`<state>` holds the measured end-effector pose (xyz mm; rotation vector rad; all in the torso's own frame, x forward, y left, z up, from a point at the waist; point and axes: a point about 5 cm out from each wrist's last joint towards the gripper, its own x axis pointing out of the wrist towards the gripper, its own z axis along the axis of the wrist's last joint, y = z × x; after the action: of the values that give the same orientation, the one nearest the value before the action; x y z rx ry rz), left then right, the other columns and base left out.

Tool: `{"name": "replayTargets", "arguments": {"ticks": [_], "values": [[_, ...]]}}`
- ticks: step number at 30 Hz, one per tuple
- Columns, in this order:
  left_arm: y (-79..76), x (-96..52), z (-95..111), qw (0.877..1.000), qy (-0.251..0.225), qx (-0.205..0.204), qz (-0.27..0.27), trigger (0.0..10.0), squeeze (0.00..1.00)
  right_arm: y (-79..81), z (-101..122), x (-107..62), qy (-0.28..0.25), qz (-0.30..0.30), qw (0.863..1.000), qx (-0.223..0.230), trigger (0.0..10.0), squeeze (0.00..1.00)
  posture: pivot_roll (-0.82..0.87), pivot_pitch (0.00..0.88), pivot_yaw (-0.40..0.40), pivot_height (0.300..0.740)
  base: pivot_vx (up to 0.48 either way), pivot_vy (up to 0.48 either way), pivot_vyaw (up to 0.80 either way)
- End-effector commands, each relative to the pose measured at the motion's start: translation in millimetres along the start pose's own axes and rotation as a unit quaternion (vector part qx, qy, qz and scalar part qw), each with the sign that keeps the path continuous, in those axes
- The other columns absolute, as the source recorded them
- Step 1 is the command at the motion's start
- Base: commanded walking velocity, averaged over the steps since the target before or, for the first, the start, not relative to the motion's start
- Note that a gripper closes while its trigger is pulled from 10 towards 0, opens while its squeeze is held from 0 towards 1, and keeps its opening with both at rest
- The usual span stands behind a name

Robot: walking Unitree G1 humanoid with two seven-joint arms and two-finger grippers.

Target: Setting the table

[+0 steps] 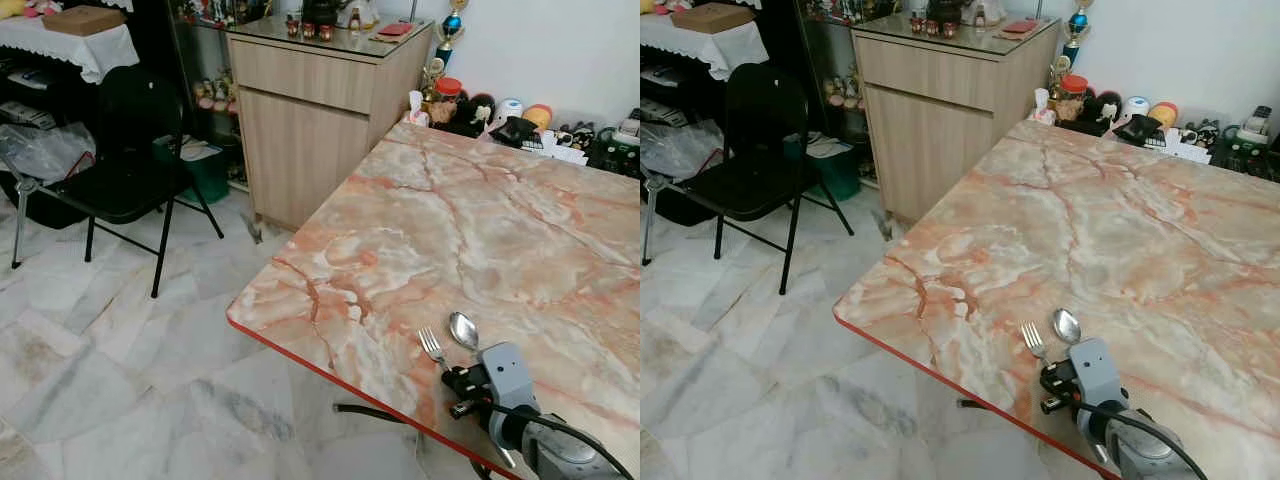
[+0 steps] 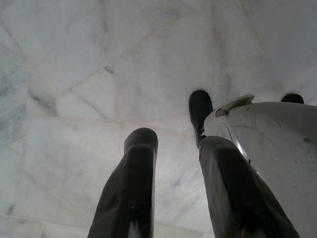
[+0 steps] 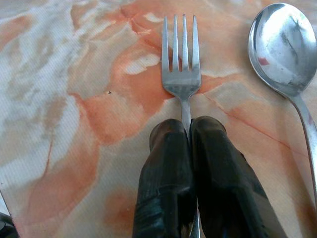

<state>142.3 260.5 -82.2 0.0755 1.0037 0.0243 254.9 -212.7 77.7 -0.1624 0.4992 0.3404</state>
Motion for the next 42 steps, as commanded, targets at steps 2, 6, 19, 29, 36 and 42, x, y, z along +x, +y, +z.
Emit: {"name": "replayTargets", "arguments": {"ticks": [2, 6, 19, 29, 36, 42], "values": [[-0.9, -1.5, -10, 1.000, 0.024, 0.011, -0.005, 10.0, 0.00, 1.8, -18, 3.0, 0.043, -0.006, 0.999, 0.009, 0.0, 0.00, 0.00, 0.108, -0.002, 0.740, 0.000, 0.000, 0.00], [-0.7, -1.5, -10, 1.000, 0.025, 0.011, -0.004, 10.0, 0.00, 2.4, -12, 6.0, 0.021, -0.014, 1.000, 0.009, 0.0, 0.00, 0.00, 0.111, 0.000, 0.740, 0.000, 0.000, 0.00], [-5.0, 0.3, -7, 1.000, 0.024, 0.016, -0.004, 10.0, 0.00, 1.5, 72, 10.2, -0.191, -0.083, 0.978, -0.001, 10.0, 0.00, 0.00, 0.103, 0.002, 0.740, 0.000, 0.000, 0.00], [-3.6, -1.4, -12, 1.000, 0.025, 0.013, 0.004, 10.0, 0.00, -10.0, 98, 0.5, -0.288, -0.181, 0.940, 0.021, 10.0, 0.00, 0.00, 0.077, -0.007, 0.740, 0.000, 0.000, 0.00], [5.5, -3.0, -8, 1.000, 0.009, 0.011, 0.023, 10.0, 0.00, -15.9, 92, -14.4, -0.314, -0.212, 0.925, 0.026, 10.0, 0.00, -0.01, 0.000, -0.006, 0.740, 0.000, 0.000, 0.00], [-1.3, 2.6, 7, 1.000, -0.004, 0.018, 0.024, 10.0, 0.00, -21.5, 83, -18.8, -0.313, -0.231, 0.920, 0.038, 10.0, 0.00, -0.03, 0.000, -0.003, 0.740, 0.000, 0.000, 0.00]]}}
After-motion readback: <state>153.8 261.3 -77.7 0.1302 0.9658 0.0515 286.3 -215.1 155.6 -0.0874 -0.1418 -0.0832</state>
